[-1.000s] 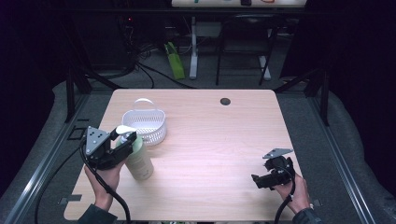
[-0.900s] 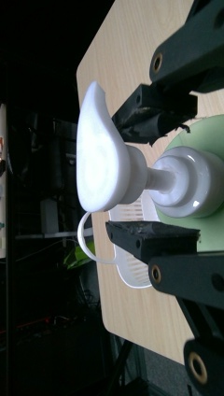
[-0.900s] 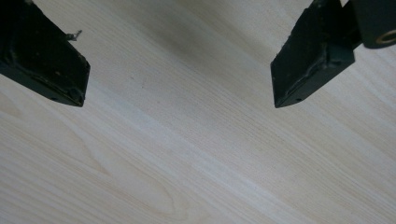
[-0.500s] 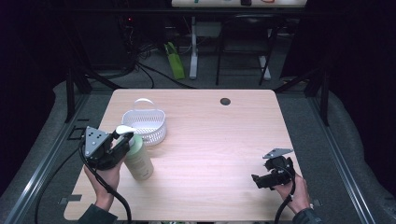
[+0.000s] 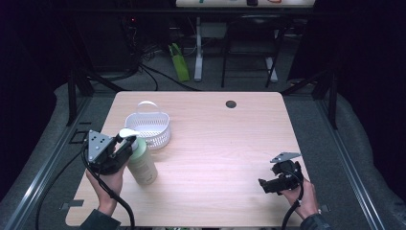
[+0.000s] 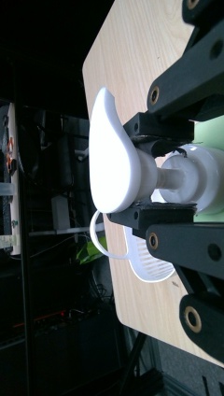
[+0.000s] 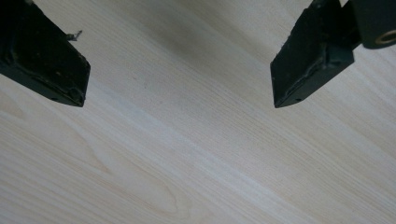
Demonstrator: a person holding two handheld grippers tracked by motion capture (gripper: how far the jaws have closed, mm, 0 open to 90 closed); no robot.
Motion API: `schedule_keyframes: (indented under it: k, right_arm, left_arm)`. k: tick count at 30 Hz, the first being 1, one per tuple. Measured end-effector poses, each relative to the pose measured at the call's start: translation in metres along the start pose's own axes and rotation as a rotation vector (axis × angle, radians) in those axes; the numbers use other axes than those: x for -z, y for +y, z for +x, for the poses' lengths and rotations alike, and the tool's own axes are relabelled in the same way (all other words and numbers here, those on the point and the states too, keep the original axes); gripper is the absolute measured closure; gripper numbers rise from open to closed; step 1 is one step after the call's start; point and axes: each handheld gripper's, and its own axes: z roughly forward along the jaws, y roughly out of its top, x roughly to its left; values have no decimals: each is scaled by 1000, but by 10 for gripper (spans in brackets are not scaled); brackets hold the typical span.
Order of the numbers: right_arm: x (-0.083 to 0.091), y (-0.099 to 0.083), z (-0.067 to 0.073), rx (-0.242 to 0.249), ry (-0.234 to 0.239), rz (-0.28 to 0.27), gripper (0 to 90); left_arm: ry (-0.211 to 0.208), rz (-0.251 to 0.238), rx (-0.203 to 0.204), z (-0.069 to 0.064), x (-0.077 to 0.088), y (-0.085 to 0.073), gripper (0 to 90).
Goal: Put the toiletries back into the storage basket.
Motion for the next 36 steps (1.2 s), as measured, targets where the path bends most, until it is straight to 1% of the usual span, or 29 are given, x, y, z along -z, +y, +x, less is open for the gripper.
schedule_keyframes:
  k: [5, 8, 17, 21, 24, 26, 36]
  right_arm:
    - [0, 0, 1, 6, -2, 1, 41]
    - [1, 0, 1, 10, -3, -2, 41]
    - [2, 0, 1, 16, -6, -3, 42]
    - [1, -1, 3, 18, -1, 4, 42]
    - [0, -1, 4, 23, -1, 5, 42]
    - [0, -1, 3, 27, -2, 5, 42]
    - [-3, -2, 4, 24, 6, 18, 41]
  left_arm:
    - [-3, 6, -10, -1, -1, 1, 675]
    - [-6, 7, -10, -1, -1, 2, 675]
    - [-11, -7, -16, -2, 4, 8, 675]
    - [-11, -12, -13, 2, 7, 12, 675]
    - [-11, -15, -3, 4, 8, 14, 675]
    - [-13, -16, -6, 5, 8, 16, 675]
    - [-35, -29, -1, 8, 12, 30, 675]
